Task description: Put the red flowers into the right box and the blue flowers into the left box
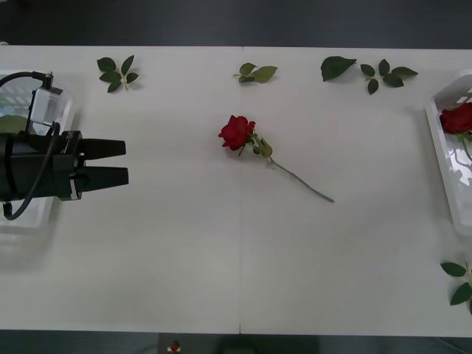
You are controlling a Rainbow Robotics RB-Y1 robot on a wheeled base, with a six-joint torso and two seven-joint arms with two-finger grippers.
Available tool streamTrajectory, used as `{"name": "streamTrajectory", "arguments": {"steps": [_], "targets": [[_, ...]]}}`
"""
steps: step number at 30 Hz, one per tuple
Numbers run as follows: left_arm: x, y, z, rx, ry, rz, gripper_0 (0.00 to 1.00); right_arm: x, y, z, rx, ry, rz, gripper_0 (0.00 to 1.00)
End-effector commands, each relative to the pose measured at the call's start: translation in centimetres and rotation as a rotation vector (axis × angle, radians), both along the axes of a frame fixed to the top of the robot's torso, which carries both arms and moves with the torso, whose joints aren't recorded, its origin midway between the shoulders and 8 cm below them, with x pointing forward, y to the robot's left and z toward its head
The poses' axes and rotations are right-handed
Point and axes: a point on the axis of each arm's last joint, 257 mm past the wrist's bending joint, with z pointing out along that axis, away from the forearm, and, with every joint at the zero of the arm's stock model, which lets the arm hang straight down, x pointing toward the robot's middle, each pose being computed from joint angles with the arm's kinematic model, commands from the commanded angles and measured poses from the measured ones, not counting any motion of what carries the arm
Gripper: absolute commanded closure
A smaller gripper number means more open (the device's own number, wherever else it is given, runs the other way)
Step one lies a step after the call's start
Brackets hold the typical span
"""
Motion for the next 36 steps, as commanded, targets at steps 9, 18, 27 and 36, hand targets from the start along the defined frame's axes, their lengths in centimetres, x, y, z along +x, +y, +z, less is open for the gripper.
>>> {"name": "streamTrajectory", "arguments": {"steps": [9,18,27,36], "targets": [[0.1,-1.2,3.8,-0.027,-0.09,-0.01,0.0,1.1,3.6,1.5,0.103,-0.014,0.068,0.0],[0.2,-1.1,3.7,-0.025,-0.088,-0.007,0.0,1.3,10.6,1.6,0.236,0.027,0.177,0.0],[0.1,-1.1,3.4,-0.028,-0.081,-0.005,0.0,0.6,28.1,1.9,0.348,0.037,0.57,0.0],[0.2,-0.9,3.3,-0.027,-0.079,-0.001,0.0,-1.9,43.1,-1.7,0.325,0.078,0.917,0.0]]}}
